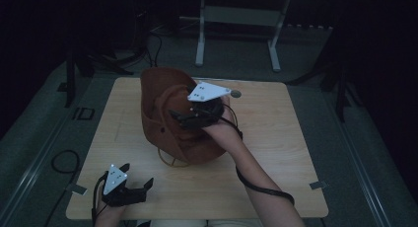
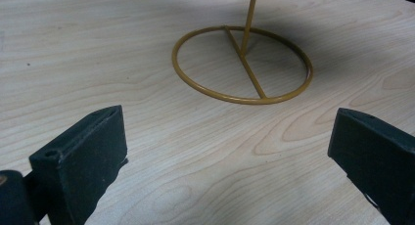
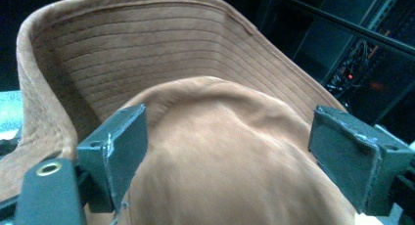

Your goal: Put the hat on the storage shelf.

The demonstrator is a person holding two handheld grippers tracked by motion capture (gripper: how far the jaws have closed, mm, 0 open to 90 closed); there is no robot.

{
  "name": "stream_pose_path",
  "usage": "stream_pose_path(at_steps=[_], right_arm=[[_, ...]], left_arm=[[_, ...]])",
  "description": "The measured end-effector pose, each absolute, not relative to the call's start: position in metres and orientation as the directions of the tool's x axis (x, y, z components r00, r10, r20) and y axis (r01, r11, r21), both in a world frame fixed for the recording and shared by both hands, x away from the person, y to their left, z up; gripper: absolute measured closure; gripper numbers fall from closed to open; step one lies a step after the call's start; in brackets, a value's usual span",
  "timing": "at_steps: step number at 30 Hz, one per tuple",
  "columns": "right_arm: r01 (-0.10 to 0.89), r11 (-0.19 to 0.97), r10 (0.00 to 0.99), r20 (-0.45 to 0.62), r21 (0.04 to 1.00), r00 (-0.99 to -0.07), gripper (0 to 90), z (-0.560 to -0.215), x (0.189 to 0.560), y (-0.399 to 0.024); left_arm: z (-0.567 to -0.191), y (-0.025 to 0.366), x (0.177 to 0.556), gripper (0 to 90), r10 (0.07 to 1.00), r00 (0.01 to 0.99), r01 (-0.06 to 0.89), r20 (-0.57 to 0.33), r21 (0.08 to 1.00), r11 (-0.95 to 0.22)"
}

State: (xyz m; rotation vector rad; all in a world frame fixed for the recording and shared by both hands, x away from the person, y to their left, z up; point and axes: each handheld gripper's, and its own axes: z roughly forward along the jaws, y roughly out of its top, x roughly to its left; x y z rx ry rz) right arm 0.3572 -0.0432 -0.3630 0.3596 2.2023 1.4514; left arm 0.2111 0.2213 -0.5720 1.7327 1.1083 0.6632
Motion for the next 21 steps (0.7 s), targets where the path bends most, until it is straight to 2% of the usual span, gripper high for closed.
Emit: stream_pose_path(at_steps=[10, 21], right_arm=[[0.055, 0.373, 0.485, -0.144, 0.926, -0.862, 14.9, -0.362, 0.362, -0.093], [0.142, 0.349, 0.543, -0.076, 0.926, -0.836, 14.9, -0.385, 0.365, -0.15]], left_arm=[[-0.573, 0.218, 0.212, 1.7, 0.902, 0.431, 0.38, -0.034, 0.913, -0.147], [-0.574, 0.214, 0.211, 1.7, 0.895, 0.446, 0.365, -0.022, 0.917, -0.16]])
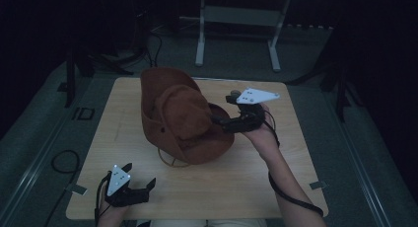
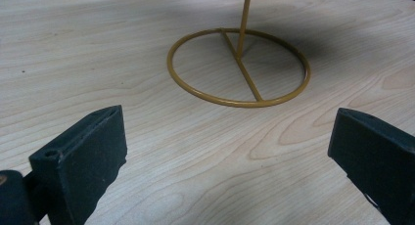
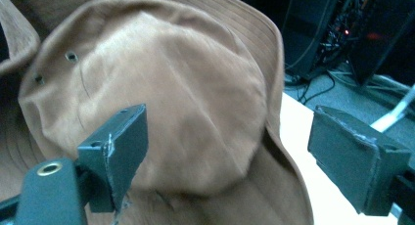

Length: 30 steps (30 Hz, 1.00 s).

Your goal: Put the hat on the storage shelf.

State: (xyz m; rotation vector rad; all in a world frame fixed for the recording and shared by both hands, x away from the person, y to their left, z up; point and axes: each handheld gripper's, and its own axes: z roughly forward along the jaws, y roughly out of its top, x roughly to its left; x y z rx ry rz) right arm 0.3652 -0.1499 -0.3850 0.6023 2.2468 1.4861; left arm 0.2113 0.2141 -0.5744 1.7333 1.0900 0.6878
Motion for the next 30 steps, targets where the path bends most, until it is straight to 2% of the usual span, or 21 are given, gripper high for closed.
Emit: stream_pose_path(at_steps=[18, 30], right_arm=[[0.249, 0.303, 0.634, 0.001, 0.92, -0.774, 16.4, -0.451, 0.352, -0.235], [0.336, 0.305, 0.668, 0.051, 0.891, -0.743, 16.6, -0.515, 0.336, -0.271]], left_arm=[[-0.575, 0.213, 0.211, 1.7, 0.889, 0.458, 0.373, -0.02, 0.912, -0.172], [-0.577, 0.214, 0.212, 1.7, 0.898, 0.44, 0.376, 0.001, 0.908, -0.185]])
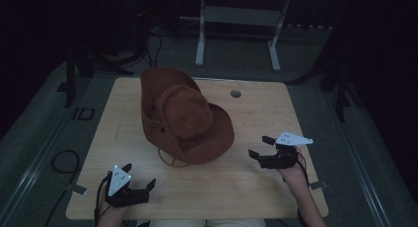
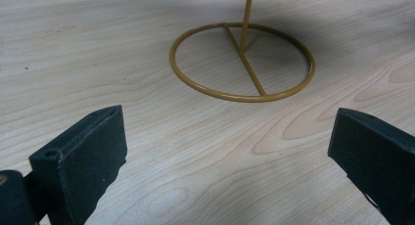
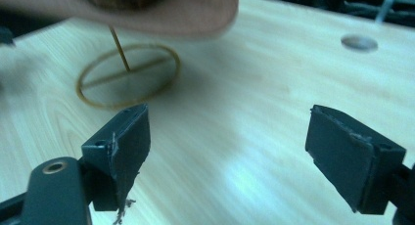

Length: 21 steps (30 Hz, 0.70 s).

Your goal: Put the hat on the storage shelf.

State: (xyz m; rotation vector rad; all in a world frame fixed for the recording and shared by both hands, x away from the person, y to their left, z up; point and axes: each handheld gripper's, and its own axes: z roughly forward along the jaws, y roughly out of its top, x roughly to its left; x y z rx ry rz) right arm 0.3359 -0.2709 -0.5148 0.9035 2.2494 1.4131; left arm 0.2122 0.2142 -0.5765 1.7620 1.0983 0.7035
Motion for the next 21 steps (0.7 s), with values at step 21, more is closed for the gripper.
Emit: stream_pose_path(at_steps=[21], right_arm=[[0.429, 0.275, 0.75, 0.087, 0.86, -0.656, 15.4, -0.564, 0.306, -0.313]], left_arm=[[-0.578, 0.218, 0.213, 1.8, 0.904, 0.428, 0.38, -0.01, 0.909, -0.17]])
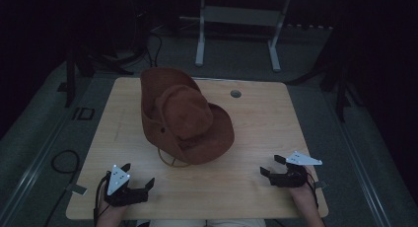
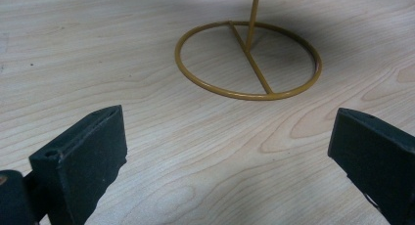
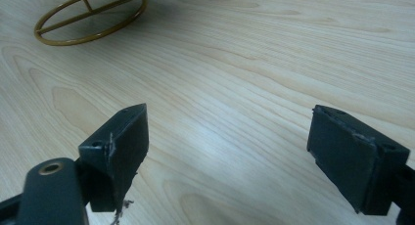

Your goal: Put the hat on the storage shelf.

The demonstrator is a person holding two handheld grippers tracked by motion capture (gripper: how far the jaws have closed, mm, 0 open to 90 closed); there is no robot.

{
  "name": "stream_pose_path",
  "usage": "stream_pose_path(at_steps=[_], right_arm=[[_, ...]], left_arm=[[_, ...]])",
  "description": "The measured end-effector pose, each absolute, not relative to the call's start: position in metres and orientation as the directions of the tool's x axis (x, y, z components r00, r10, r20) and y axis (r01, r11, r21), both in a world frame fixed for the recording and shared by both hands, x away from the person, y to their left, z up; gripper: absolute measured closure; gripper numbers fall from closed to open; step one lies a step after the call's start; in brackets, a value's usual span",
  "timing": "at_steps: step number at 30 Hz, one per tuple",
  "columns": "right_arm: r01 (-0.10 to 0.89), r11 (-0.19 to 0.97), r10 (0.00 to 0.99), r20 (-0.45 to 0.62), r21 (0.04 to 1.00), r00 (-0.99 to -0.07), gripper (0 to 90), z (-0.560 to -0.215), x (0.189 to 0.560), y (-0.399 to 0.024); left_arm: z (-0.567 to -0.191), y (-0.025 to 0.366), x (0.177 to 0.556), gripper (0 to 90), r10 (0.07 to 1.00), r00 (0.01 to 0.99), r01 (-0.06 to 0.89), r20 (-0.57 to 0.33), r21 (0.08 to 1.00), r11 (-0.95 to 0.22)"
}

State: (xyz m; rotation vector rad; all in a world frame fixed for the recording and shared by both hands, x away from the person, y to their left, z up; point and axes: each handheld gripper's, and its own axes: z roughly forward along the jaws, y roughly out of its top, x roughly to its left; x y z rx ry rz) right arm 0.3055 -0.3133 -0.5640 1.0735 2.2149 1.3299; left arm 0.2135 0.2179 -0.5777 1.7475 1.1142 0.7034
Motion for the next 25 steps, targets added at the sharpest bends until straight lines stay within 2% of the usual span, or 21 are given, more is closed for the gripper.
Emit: stream_pose_path(at_steps=[3, 14, 25], right_arm=[[0.431, 0.28, 0.773, 0.064, 0.858, -0.631, 15.4, -0.565, 0.302, -0.321], [0.445, 0.197, 0.838, 0.086, 0.874, -0.539, 15.8, -0.566, 0.303, -0.346], [0.44, 0.233, 0.833, 0.056, 0.867, -0.551, 15.8, -0.567, 0.305, -0.343]], left_arm=[[-0.578, 0.218, 0.213, 1.7, 0.904, 0.428, 0.38, -0.01, 0.909, -0.17], [-0.578, 0.222, 0.212, 1.8, 0.914, 0.407, 0.375, -0.005, 0.913, -0.162], [-0.579, 0.227, 0.213, 1.8, 0.925, 0.38, 0.373, 0.0, 0.915, -0.153]])
